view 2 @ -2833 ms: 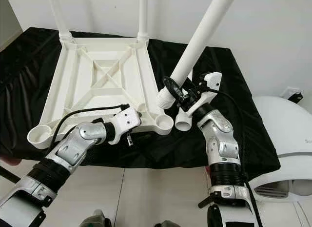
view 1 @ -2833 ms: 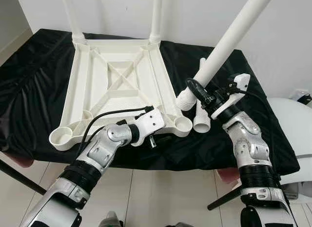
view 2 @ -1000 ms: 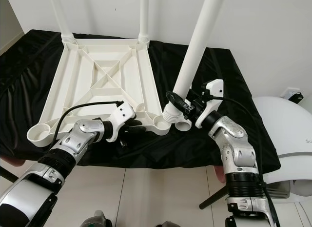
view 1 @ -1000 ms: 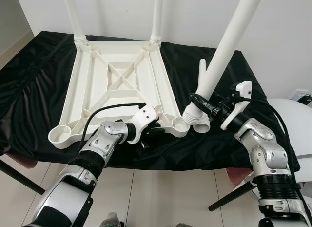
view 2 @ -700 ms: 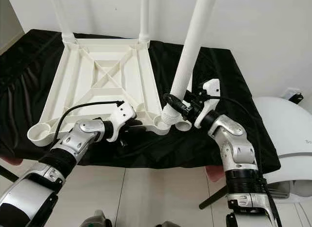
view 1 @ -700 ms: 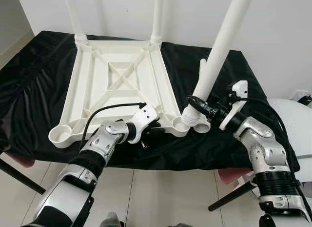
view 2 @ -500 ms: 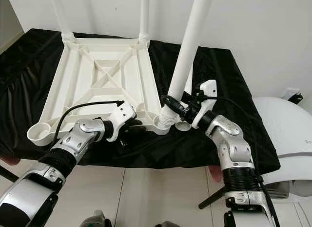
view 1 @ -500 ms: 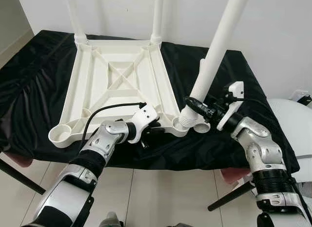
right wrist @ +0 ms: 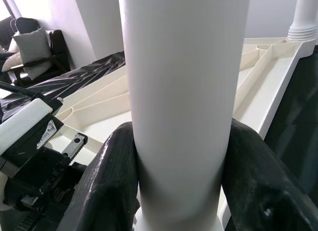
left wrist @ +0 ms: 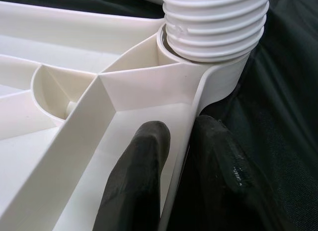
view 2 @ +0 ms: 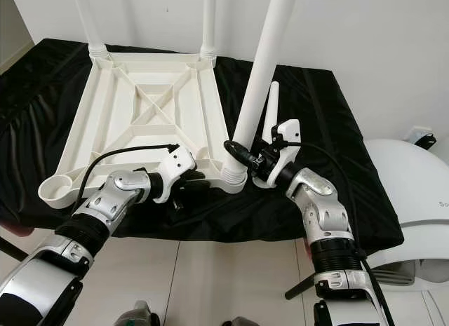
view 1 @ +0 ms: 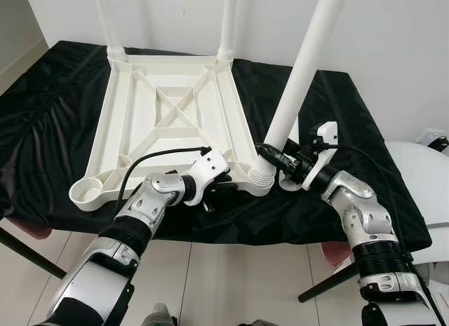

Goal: Building children table

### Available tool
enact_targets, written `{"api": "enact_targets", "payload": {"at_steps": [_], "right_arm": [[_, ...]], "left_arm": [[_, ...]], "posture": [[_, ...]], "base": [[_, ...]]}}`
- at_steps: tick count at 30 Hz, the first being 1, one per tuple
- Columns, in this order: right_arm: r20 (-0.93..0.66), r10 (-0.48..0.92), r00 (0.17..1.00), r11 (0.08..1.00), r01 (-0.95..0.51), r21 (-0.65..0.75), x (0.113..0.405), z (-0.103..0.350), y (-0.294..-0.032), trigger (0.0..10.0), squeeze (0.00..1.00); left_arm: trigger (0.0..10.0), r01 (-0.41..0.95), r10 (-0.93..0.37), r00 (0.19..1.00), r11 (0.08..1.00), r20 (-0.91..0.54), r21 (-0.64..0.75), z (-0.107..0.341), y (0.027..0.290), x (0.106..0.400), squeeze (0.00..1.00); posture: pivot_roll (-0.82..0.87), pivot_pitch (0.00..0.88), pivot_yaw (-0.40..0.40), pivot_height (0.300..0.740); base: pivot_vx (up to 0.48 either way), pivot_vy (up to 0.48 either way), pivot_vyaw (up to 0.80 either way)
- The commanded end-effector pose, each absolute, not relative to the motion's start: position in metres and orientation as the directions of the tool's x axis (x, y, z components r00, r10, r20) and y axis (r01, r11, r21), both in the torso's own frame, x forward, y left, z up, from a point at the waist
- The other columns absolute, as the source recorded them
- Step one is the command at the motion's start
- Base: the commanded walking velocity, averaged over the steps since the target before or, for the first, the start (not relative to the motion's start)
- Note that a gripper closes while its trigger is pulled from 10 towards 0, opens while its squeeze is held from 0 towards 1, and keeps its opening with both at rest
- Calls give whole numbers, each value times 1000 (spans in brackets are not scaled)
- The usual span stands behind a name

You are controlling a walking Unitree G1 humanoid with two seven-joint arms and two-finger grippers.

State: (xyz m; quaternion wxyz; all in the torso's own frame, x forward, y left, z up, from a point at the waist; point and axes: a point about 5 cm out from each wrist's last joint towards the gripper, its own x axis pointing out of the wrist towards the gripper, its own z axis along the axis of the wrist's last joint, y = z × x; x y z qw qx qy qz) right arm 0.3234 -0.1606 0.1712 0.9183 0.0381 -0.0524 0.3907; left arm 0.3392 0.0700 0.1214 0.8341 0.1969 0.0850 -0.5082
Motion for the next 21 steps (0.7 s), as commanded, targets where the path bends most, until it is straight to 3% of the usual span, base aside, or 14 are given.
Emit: {"api": "enact_targets", "payload": {"at_steps": [1,12,21], "right_arm": [[126,711,692,697,-717,10,325,172,-161,10000,0],[97,676,731,734,-679,10,326,158,-166,10000,0],[94,706,702,706,-708,-19,320,156,-160,10000,0]], "left_arm": [[10000,864,-805,497,423,-325,273,125,70,340,0],[10000,869,-814,487,412,-317,275,127,68,338,0],[10000,869,-816,484,408,-316,280,129,69,337,0]], "posture": [[18,22,-58,740],[15,30,-50,740],[18,33,-50,740]], "base": [[0,0,0],[0,0,0],[0,0,0]]}}
